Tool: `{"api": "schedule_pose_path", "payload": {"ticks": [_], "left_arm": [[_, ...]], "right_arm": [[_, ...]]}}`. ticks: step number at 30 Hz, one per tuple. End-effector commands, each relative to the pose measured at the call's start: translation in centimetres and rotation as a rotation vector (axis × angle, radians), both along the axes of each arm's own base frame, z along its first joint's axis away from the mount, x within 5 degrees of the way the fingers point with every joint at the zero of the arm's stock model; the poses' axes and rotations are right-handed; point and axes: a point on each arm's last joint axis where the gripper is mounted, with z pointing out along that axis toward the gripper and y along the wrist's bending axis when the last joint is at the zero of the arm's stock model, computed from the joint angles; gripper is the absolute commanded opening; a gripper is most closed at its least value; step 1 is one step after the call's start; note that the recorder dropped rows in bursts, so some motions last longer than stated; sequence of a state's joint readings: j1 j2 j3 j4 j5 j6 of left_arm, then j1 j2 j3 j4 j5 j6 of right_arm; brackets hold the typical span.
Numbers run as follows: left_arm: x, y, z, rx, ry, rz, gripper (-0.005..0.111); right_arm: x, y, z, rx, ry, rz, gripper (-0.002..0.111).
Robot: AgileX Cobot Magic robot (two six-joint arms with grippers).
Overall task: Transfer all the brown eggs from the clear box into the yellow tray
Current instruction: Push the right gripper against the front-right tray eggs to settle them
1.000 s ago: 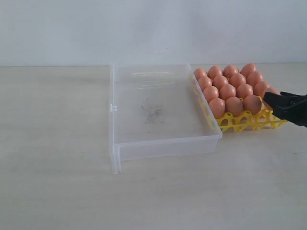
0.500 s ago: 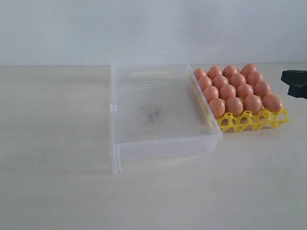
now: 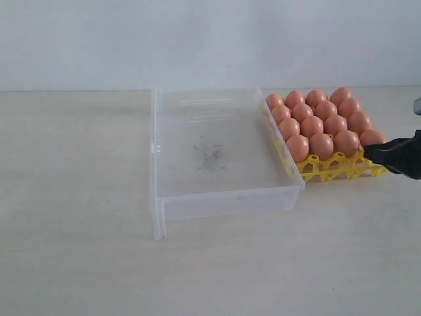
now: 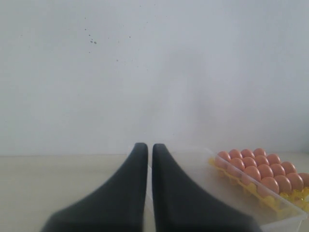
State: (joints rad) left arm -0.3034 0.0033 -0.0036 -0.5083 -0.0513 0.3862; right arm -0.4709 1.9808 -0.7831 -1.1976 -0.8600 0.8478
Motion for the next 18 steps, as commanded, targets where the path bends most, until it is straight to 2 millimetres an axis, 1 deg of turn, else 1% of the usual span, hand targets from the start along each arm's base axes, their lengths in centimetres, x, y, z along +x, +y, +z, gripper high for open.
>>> {"api": "schedule_pose_path", "payload": {"ticks": [1,2,4,6,8,12,15,16,18], "left_arm": [[0.0,0.0,-0.2,0.003,0.006,-0.004,0.004],[0.0,0.0,-0.2,0.003,0.006,-0.004,0.004],[0.0,0.0,-0.2,0.003,0.006,-0.004,0.004],[0.0,0.0,-0.2,0.003,0.006,-0.004,0.004],[0.0,0.0,-0.2,0.003,0.006,-0.004,0.004],[0.0,0.0,-0.2,0.003,0.006,-0.004,0.004],[0.0,0.0,-0.2,0.003,0.006,-0.004,0.004],[0.0,0.0,-0.2,0.003,0.006,-0.004,0.004],[0.0,0.0,-0.2,0.003,0.006,-0.004,0.004]], "right_arm": [[0.0,0.9,2.8,0.040,-0.125,0.102,0.000],[0.0,0.7,3.2,0.013,-0.115,0.077,0.000],[-0.1,0.1,3.2,-0.057,-0.058,0.018,0.000],[-0.1,-0.8,2.5,-0.116,0.020,-0.069,0.000],[-0.1,-1.3,1.8,-0.114,0.057,-0.131,0.000],[0.1,-1.0,0.8,-0.078,0.054,-0.098,0.000],[0.1,-1.3,0.3,-0.093,0.073,-0.120,0.000],[0.1,-1.4,0.2,-0.097,0.078,-0.136,0.000],[0.1,-1.1,0.5,-0.090,0.056,-0.107,0.000]]}}
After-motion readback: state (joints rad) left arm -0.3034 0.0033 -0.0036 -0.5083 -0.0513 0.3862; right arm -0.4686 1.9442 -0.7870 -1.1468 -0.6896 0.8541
